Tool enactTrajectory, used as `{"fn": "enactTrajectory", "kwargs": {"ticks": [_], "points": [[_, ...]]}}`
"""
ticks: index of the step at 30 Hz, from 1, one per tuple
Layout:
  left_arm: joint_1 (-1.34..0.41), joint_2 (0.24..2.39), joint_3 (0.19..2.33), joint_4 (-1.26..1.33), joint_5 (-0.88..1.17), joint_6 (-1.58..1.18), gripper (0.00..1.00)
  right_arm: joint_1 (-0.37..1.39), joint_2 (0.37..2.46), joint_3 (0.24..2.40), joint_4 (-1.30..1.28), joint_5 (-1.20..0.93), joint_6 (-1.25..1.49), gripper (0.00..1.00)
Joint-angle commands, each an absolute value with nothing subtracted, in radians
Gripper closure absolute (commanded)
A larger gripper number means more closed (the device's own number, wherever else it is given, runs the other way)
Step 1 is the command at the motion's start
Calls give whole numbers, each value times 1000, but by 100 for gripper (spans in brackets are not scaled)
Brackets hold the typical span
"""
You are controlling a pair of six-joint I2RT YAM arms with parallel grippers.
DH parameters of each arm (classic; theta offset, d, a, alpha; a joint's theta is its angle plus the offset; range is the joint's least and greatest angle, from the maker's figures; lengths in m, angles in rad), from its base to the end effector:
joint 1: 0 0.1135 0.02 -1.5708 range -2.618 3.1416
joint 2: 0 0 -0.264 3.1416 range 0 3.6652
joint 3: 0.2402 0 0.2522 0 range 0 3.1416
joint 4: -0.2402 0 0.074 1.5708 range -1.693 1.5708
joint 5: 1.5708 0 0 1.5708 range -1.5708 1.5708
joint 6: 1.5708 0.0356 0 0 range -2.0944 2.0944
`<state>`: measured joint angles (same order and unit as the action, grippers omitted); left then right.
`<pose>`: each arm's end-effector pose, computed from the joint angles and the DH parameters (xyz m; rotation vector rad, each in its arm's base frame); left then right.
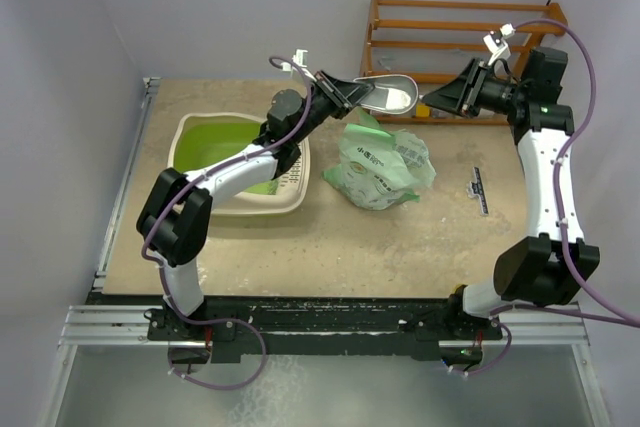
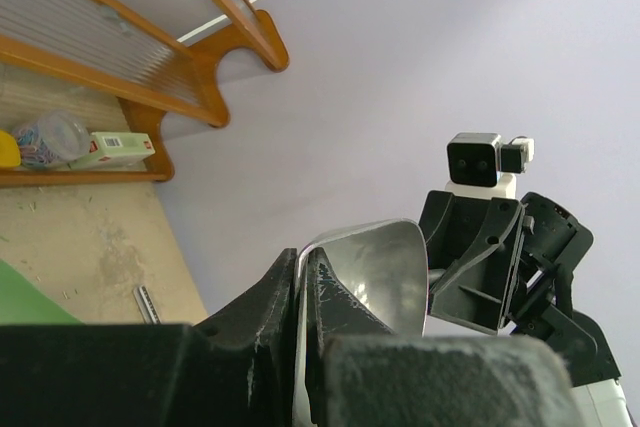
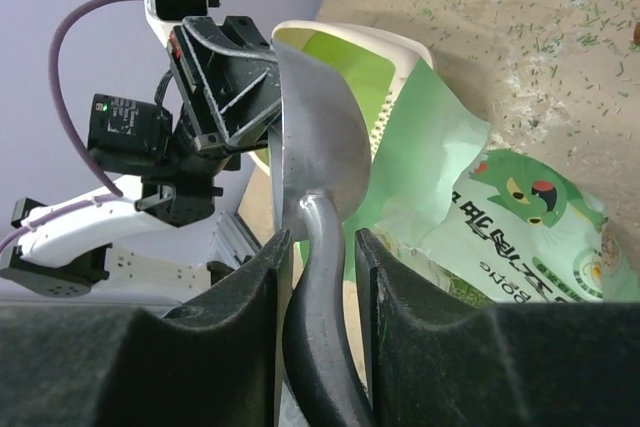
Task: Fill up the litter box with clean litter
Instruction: Adjust the spatula.
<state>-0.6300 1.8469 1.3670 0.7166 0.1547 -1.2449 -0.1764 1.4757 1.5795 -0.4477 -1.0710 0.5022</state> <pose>0.3548 -0.2655 0.3332 -0.3221 1.5161 -1.6497 0.3186 -0.0251 0.4307 -0.1076 1.9064 1.2327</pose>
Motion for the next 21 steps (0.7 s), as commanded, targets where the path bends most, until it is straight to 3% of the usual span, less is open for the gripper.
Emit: {"fn": "enactTrajectory", "kwargs": {"ticks": [1,4,7,12,13,14,18,21], "points": [[-636,1792,1391,768,133,-1227,97,-170,1429,1580,-454,-1048,471,68],[-636,1786,1385,766,137,-1226,97,-169,1423,1590,-487,-1010,435,79],[-637,1782,1386,754,148,-1219,97,-169,1421,1602,-521,-973,400,99],[-634,1781,1392,734,191,-1192,97,-170,1419,1602,-539,-961,380,100],[-632,1776,1394,714,199,-1172,93,-168,1419,1607,-546,-960,377,100],[-631,1766,1393,690,204,-1144,81,-169,1418,1612,-554,-958,369,100],[-611,1709,1377,600,227,-1025,49,-170,1416,1635,-585,-945,349,100],[-581,1665,1355,559,237,-958,40,-170,1414,1646,-596,-930,343,100]]}}
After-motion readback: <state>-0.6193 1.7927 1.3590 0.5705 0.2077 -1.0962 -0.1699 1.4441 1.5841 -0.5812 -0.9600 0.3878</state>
